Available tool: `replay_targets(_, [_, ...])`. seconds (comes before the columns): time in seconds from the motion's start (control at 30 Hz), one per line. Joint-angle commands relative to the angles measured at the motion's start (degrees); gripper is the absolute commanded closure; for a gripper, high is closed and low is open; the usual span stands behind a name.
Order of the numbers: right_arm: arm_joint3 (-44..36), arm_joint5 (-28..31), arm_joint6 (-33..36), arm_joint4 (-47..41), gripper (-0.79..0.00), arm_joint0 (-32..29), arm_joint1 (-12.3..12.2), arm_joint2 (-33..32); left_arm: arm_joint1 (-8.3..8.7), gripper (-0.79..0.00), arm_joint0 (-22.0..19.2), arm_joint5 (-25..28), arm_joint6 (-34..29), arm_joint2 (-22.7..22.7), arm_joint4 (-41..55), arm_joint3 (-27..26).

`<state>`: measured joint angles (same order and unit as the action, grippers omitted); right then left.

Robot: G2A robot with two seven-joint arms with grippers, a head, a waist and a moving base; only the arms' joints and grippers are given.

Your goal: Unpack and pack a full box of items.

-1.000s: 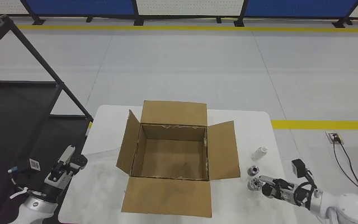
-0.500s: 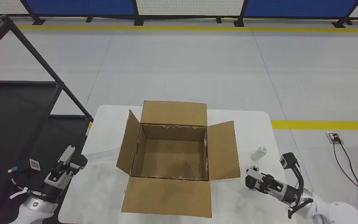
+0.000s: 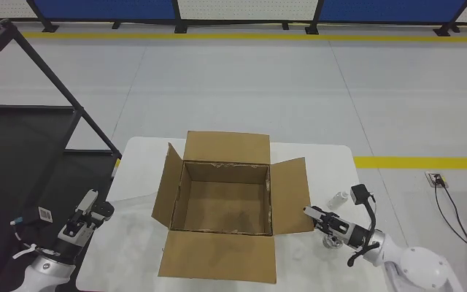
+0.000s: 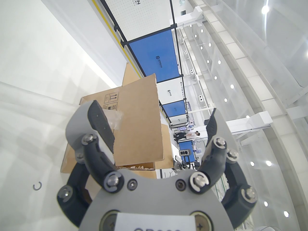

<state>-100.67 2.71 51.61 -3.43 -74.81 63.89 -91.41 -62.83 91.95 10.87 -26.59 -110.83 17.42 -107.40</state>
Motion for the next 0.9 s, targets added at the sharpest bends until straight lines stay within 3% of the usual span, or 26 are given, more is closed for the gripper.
replay_targets(0.0, [0.4,-0.2,0.0,0.0,-0.256,0.6,0.0,0.5,0.00,-0.785,0.0,0.0,0.0,0.0,0.0,0.0])
replay_targets(0.37, [2.2,-0.4,-1.3,0.1,-0.089,2.4,-0.1,3.8,0.00,-0.785,0.0,0.0,0.0,0.0,0.0,0.0])
replay_targets(0.63, [2.6,0.0,-2.6,0.1,-0.009,2.9,-0.1,5.9,0.00,-0.785,0.0,0.0,0.0,0.0,0.0,0.0])
replay_targets(0.8, [2.9,0.3,-3.1,0.4,0.000,3.5,-0.1,7.3,0.00,-0.785,0.0,0.0,0.0,0.0,0.0,0.0])
replay_targets(0.83, [2.9,0.4,-3.1,0.4,-0.018,3.6,-0.2,7.5,0.00,-0.785,0.0,0.0,0.0,0.0,0.0,0.0])
replay_targets(0.87, [3.0,0.6,-3.2,0.3,-0.126,3.7,-0.2,7.6,0.00,-0.785,0.0,0.0,0.0,0.0,0.0,0.0])
